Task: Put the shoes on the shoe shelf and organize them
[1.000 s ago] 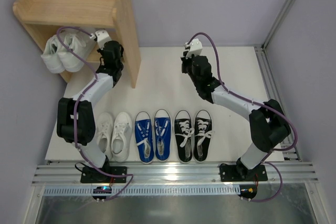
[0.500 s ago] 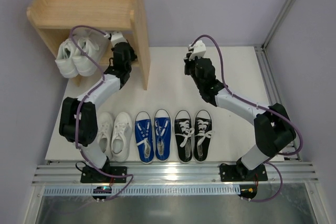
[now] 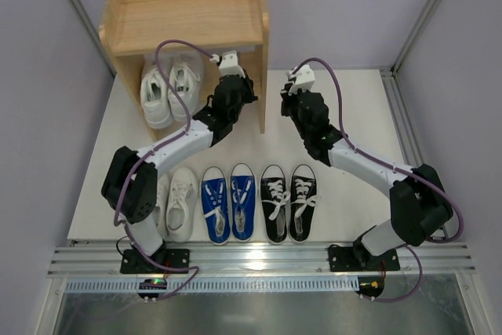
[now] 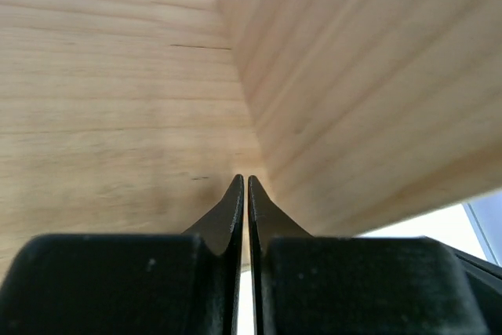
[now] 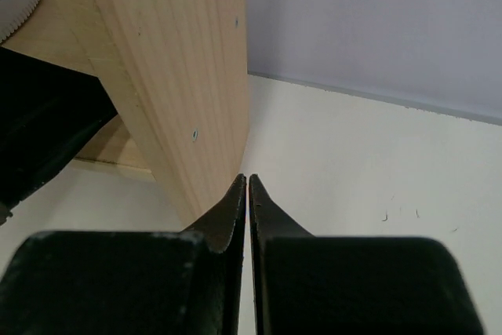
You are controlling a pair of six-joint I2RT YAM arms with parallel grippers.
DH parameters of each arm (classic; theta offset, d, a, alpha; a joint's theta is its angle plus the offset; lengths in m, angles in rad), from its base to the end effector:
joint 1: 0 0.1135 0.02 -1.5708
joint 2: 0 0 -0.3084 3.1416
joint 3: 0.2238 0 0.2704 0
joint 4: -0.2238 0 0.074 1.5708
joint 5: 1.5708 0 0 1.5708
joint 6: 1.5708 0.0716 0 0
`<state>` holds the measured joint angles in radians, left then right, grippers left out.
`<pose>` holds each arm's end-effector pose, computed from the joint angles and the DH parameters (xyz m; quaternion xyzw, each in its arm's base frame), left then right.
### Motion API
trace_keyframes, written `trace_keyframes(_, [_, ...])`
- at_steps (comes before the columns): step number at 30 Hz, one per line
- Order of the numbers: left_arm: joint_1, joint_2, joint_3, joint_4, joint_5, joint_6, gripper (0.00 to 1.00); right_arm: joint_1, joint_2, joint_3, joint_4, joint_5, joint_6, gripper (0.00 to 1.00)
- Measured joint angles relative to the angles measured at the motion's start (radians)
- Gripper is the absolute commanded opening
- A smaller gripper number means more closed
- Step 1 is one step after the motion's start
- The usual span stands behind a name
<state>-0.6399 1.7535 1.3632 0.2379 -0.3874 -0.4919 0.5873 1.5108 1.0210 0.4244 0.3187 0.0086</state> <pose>0.4023 -0.2657 0.3507 -0.0699 0.7519 -0.2193 0.6177 0.3488 0.2052 0.3410 -0.1016 0.7216 0.0874 0.6792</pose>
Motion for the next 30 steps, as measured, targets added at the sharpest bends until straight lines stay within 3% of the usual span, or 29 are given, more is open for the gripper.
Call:
trace_keyframes(4, [0.008, -0.039, -0.043, -0.014, -0.039, -0.003, 0.01, 0.000, -0.065, -0.040, -0.003, 0.005, -0.001, 0.04])
trace_keyframes(7, [0.008, -0.131, -0.089, -0.068, -0.083, 0.003, 0.24, 0.000, -0.109, -0.063, -0.023, -0.003, 0.006, 0.04])
trace_keyframes(8, [0.008, -0.176, -0.101, -0.098, -0.101, 0.005, 0.39, 0.000, -0.125, -0.071, -0.034, -0.009, 0.010, 0.04])
trace_keyframes(10, [0.008, -0.277, -0.129, -0.144, -0.132, 0.014, 0.52, 0.004, -0.159, -0.090, -0.053, -0.026, 0.021, 0.07])
trace_keyframes(11, [0.007, -0.341, -0.152, -0.169, -0.148, 0.021, 0.66, 0.012, -0.174, -0.097, -0.067, -0.036, 0.024, 0.13])
trace_keyframes(14, [0.007, -0.504, -0.196, -0.268, -0.186, 0.030, 0.78, 0.053, -0.196, -0.099, -0.116, -0.066, 0.035, 0.30])
trace_keyframes(19, [0.007, -0.686, -0.252, -0.532, -0.227, -0.003, 0.90, 0.144, -0.233, -0.142, -0.189, -0.103, 0.079, 0.59])
trace_keyframes(25, [0.007, -0.830, -0.353, -0.913, -0.184, -0.135, 0.91, 0.208, -0.303, -0.206, -0.295, -0.100, 0.144, 0.83])
trace_keyframes(30, [0.008, -0.998, -0.428, -1.101, -0.105, -0.265, 0.91, 0.285, -0.333, -0.218, -0.360, -0.084, 0.184, 0.89])
